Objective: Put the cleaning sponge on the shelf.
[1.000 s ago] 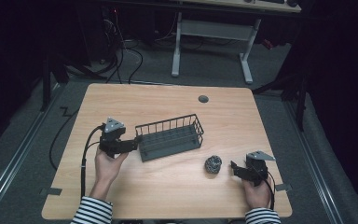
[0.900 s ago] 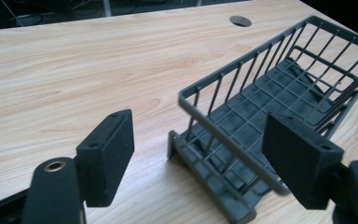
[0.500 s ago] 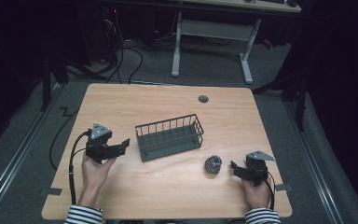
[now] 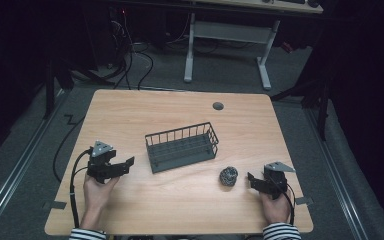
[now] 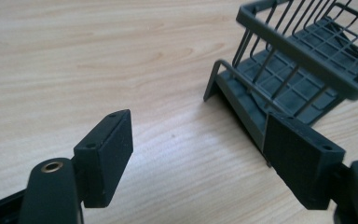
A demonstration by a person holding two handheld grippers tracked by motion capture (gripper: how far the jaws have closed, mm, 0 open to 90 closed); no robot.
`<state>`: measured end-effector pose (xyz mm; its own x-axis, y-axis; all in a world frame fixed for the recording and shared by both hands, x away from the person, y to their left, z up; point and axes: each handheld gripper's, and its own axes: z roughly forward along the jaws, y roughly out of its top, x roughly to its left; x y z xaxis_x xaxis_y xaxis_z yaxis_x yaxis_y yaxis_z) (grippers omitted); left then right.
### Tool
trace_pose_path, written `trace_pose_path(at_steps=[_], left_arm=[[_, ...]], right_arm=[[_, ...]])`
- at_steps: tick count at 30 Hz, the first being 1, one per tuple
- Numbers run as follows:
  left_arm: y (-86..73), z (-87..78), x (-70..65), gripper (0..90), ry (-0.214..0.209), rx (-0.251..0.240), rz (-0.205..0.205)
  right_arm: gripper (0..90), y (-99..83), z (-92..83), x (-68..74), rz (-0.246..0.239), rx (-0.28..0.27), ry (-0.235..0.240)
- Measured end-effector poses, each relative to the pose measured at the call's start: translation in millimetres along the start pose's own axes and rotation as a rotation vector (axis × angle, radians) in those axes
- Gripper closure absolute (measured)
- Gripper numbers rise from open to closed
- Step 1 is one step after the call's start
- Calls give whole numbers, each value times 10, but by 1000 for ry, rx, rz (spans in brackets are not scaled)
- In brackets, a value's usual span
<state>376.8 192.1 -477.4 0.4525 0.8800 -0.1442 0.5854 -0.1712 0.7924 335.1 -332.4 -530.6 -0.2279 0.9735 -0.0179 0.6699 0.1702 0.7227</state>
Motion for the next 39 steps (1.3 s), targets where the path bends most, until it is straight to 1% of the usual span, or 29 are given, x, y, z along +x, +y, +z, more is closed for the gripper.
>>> trace_pose_path(at_steps=[3, 6, 9, 13, 17, 18, 19, 20, 22, 26, 31, 33, 38, 39], left_arm=[[-70, 21, 28, 252, -1, 9, -16], [-133, 39, 51, 254, 7, 14, -29], [-203, 69, 65, 254, 17, 31, -33], [-284, 106, 96, 254, 15, 46, -53], [-356, 144, 110, 261, 35, 53, -61], [-368, 148, 113, 261, 41, 58, -56], [-390, 161, 108, 264, 64, 57, -47], [-405, 170, 112, 269, 73, 63, -43], [-428, 188, 121, 268, 75, 68, -48], [-464, 230, 127, 268, 107, 78, -41], [-464, 254, 132, 266, 117, 81, -32], [-466, 272, 136, 264, 124, 92, -25], [-471, 287, 141, 263, 132, 93, -26], [-473, 293, 136, 264, 139, 92, -17]], right_arm=[[291, 0, 0, 0, 0, 0, 0], [291, 0, 0, 0, 0, 0, 0], [291, 0, 0, 0, 1, 0, 0], [291, 0, 0, 0, 0, 0, 0], [291, 0, 0, 0, 0, 0, 0], [291, 0, 0, 0, 0, 0, 0], [291, 0, 0, 0, 0, 0, 0], [291, 0, 0, 0, 0, 0, 0], [291, 0, 0, 0, 0, 0, 0], [291, 0, 0, 0, 0, 0, 0], [287, 2, 2, -1, 0, 0, 1], [286, 3, 3, 0, -4, 0, 3], [282, 10, 9, 0, -6, 1, 8], [282, 10, 9, 1, -5, 1, 8]])
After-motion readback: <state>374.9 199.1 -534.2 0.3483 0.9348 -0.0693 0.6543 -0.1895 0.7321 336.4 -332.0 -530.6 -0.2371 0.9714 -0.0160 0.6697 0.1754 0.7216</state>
